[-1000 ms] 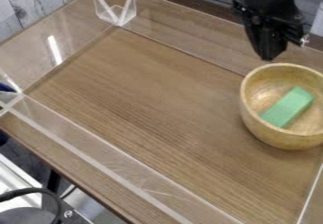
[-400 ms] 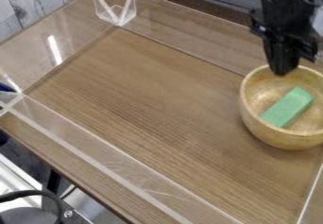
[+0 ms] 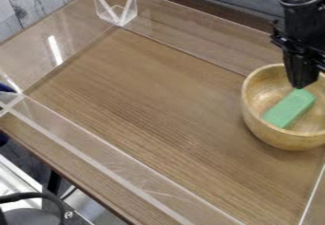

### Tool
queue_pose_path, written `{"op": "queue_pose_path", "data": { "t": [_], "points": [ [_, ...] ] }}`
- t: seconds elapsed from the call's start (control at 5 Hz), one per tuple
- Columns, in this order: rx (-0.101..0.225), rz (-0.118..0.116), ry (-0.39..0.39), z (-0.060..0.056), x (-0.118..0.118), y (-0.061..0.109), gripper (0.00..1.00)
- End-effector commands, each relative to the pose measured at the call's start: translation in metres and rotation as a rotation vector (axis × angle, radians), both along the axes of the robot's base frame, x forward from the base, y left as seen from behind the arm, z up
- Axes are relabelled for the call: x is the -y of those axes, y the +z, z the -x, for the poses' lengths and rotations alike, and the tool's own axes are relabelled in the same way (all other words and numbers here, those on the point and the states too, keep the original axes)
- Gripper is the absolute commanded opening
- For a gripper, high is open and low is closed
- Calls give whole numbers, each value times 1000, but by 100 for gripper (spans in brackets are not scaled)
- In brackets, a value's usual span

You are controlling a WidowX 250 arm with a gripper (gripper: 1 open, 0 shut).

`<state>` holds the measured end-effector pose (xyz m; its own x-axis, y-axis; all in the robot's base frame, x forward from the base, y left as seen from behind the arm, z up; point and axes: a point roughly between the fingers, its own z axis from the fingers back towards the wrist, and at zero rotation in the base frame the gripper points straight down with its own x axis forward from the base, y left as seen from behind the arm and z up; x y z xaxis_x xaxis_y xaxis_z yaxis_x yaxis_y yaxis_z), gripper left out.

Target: Put the green block in the brown bowl

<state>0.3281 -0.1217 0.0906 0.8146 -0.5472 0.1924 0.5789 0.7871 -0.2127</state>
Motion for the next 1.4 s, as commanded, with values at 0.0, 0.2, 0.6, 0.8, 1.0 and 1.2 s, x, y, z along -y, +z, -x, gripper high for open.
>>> {"op": "queue_pose_path", "data": {
  "t": [0.0, 0.2, 0.6, 0.8, 1.0, 1.2],
  "points": [
    [43, 35, -16, -12, 5, 9, 0],
    [20, 55, -22, -14, 5, -4, 0],
    [20, 71, -37, -13, 3, -20, 0],
    [49, 63, -51, -9, 2, -17, 100],
    [38, 22, -47, -10, 2, -15, 100],
    [27, -10, -41, -12, 2, -16, 0]
  ]
}}
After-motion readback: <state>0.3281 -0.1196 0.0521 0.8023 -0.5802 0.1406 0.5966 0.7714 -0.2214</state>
